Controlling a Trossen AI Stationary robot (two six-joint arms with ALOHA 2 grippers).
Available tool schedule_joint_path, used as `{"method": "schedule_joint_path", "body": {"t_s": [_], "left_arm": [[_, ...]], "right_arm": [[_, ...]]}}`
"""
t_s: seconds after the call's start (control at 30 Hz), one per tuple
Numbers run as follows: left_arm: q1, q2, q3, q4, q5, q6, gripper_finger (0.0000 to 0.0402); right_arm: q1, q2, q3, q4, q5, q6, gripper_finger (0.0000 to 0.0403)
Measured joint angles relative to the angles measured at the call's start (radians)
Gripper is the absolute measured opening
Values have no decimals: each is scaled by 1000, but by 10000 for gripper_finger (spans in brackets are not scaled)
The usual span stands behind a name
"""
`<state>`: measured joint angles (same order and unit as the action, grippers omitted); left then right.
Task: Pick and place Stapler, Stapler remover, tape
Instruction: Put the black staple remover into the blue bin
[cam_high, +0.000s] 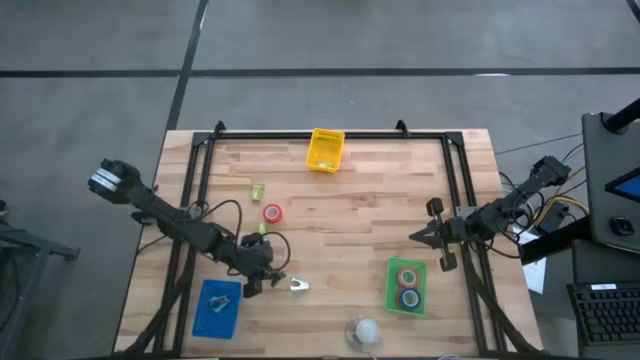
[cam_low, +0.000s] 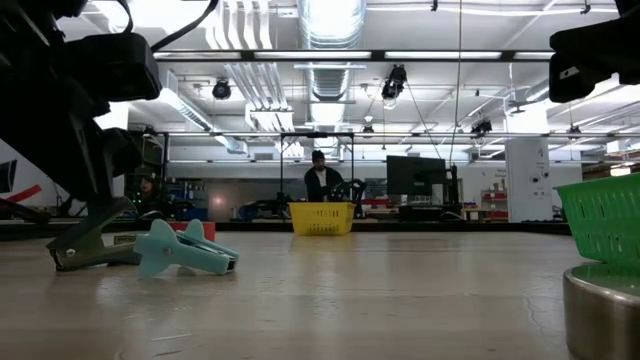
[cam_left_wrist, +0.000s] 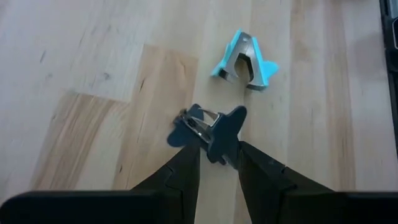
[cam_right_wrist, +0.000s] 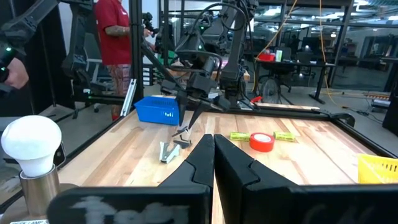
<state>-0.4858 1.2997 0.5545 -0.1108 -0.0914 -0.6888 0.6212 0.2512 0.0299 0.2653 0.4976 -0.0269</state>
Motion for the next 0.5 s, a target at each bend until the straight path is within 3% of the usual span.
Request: {"method": "schedule_joint_path", "body": {"t_s": [0.3, 0.5], "left_arm": [[0, 48, 0, 42, 26, 1, 106], [2, 49, 0, 42, 26, 2, 82]], "right_arm": [[0, 0, 0, 0, 0, 0, 8], [0, 0, 0, 0, 0, -1, 8]]}}
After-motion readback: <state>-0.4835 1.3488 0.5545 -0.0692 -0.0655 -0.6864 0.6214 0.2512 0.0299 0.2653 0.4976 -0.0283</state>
